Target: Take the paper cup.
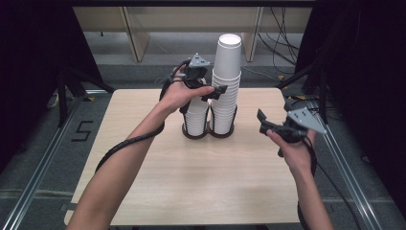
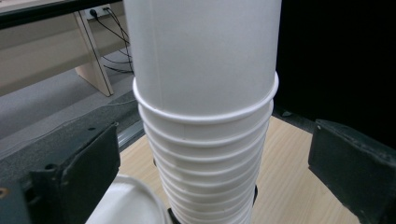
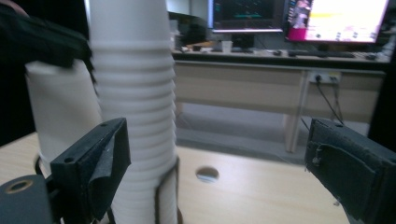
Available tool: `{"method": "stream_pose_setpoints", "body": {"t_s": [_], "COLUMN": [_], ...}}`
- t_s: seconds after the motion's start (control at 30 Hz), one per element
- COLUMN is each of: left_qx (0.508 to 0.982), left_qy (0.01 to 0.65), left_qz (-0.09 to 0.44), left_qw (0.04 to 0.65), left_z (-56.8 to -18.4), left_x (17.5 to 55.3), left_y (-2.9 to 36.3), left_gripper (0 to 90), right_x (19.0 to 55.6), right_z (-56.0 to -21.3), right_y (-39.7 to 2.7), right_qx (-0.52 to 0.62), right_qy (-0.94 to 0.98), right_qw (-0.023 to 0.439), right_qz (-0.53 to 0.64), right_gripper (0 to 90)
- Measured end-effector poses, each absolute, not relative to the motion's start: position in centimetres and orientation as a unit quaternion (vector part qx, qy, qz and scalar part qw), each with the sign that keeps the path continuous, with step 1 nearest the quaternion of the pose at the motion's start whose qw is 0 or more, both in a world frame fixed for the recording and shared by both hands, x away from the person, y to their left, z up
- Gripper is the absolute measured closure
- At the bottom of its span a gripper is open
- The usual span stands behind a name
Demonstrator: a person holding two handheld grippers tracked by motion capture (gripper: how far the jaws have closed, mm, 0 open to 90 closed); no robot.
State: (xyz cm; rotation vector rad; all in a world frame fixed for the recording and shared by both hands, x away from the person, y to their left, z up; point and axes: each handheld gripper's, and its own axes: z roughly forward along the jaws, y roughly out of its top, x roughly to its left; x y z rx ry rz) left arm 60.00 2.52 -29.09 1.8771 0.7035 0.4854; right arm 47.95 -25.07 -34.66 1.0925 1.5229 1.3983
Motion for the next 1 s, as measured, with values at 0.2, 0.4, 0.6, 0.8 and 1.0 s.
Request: {"method": "stream_pose_setpoints", "body": {"t_s": [0.2, 0.4, 0.6, 0.8, 1.0], "left_qx": [0.779, 0.774, 0.776, 0.769, 0.771], "left_qy": [0.3, 0.305, 0.305, 0.308, 0.306], "left_qz": [0.189, 0.185, 0.19, 0.199, 0.197], "left_qw": [0.518, 0.523, 0.518, 0.523, 0.522], "left_z": [-29.3, -29.5, -29.9, -30.0, -30.1], "left_x": [60.8, 61.4, 61.7, 61.9, 62.0], "left_y": [1.7, 1.3, 0.9, 0.8, 0.8], "left_gripper": [1.9, 3.3, 5.8, 9.1, 8.9], "right_x": [51.0, 53.6, 55.6, 57.1, 58.6], "right_z": [-30.8, -28.8, -27.3, -26.1, -25.3], "right_y": [-23.1, -21.3, -19.8, -18.3, -17.2], "right_qx": [0.409, 0.407, 0.411, 0.397, 0.401], "right_qy": [0.616, 0.622, 0.623, 0.646, 0.655], "right_qw": [0.381, 0.344, 0.324, 0.316, 0.303], "right_qz": [0.555, 0.573, 0.581, 0.571, 0.564], "right_gripper": [8.3, 8.6, 8.6, 8.3, 8.1]}}
